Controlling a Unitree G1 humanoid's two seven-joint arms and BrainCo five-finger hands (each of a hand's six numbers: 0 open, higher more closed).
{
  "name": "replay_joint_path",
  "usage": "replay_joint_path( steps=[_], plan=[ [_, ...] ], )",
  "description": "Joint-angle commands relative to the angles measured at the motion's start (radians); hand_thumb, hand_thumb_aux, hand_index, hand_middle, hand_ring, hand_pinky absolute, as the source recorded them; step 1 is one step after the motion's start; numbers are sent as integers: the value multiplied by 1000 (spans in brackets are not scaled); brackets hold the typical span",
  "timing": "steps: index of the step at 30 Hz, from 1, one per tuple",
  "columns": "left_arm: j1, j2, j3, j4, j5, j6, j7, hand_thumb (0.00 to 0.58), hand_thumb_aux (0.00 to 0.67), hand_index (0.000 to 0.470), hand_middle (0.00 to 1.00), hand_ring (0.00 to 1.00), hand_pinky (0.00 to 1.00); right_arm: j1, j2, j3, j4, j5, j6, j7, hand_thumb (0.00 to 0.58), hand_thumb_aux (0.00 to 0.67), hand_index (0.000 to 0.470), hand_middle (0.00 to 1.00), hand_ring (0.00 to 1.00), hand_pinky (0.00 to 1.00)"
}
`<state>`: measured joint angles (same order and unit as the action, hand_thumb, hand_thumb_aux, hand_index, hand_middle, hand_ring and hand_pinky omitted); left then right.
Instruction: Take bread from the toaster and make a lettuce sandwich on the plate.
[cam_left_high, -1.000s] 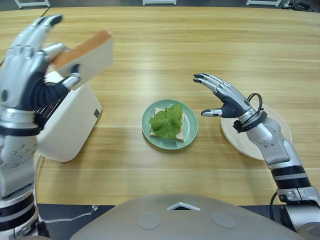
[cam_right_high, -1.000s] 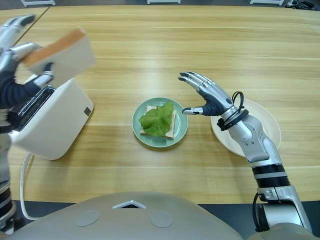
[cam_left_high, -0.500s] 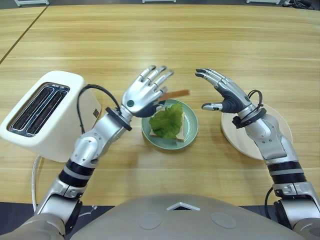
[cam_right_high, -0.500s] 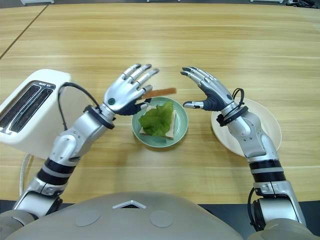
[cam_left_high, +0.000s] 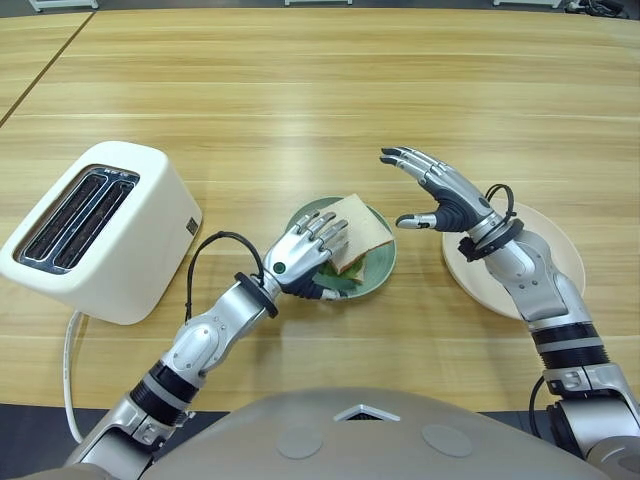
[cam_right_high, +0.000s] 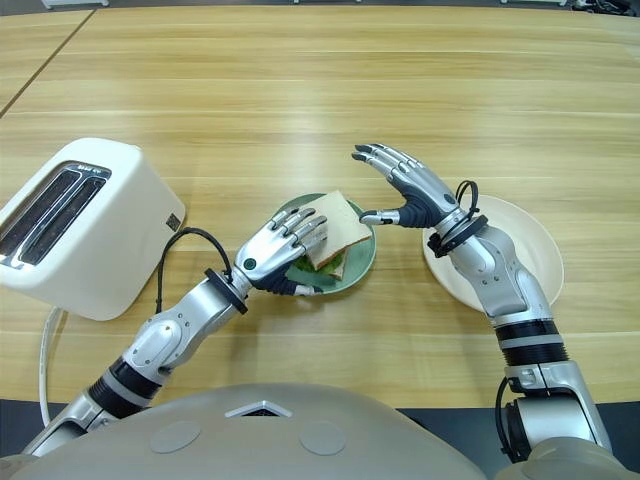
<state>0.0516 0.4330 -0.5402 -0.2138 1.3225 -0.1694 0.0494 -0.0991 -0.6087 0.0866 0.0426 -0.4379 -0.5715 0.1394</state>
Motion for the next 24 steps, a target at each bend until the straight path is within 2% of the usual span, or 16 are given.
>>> replay_joint_path(
  steps=[1,7,10,11,12,13,14,15,16,17,18,19,20,23,24],
  plan=[
    [11,1,28,-49,-48,18,-41,0,0,0,0,0,0,6,-10,24,6,-19,-9,29,0,0,0,0,0,0],
    [79,29,153,-225,-227,18,-95,0,0,0,0,0,0,27,-64,74,10,-38,-75,99,0,0,0,0,0,0],
    [137,69,273,-371,-457,-8,-162,0,0,0,0,0,0,77,-132,24,-69,76,-94,166,0,0,0,0,0,0],
    [170,90,305,-399,-560,-16,-205,0,0,0,0,0,0,106,-166,6,-106,134,-94,204,0,0,0,47,47,47],
    [218,122,329,-414,-683,-27,-263,71,42,29,0,0,0,145,-209,-5,-146,192,-98,250,0,0,0,133,133,133],
    [261,157,346,-415,-776,-38,-315,387,284,199,0,0,0,185,-246,-10,-179,239,-98,293,0,0,0,196,196,196],
    [310,210,353,-398,-853,-64,-375,470,378,265,43,43,43,233,-291,-8,-217,286,-99,343,0,0,0,420,420,420],
    [364,265,348,-373,-931,-88,-443,487,402,282,122,122,122,288,-338,-3,-259,335,-90,399,230,150,105,576,576,576],
    [411,319,337,-336,-973,-105,-508,524,462,324,137,137,137,342,-381,11,-300,377,-77,457,470,378,265,918,918,918],
    [444,357,322,-303,-990,-111,-559,531,476,334,141,141,141,377,-410,36,-330,404,-60,509,509,436,306,953,953,953],
    [460,372,310,-279,-999,-106,-591,562,552,387,180,180,180,394,-419,62,-341,402,-43,547,570,583,409,1000,1000,1000],
    [455,372,289,-256,-995,-101,-614,580,670,470,776,776,776,397,-414,88,-339,382,-26,572,580,670,470,1000,1000,1000],
    [442,363,268,-237,-989,-99,-629,580,670,470,1000,1000,1000,392,-399,109,-333,360,-9,585,580,670,470,1000,1000,1000],
    [355,308,201,-155,-883,-98,-611,580,670,470,1000,1000,1000,378,-319,159,-313,273,41,568,580,670,470,1000,1000,1000],
    [325,293,177,-123,-835,-98,-601,579,649,455,1000,1000,1000,376,-293,177,-305,225,56,556,580,670,470,1000,1000,1000]
  ],
)
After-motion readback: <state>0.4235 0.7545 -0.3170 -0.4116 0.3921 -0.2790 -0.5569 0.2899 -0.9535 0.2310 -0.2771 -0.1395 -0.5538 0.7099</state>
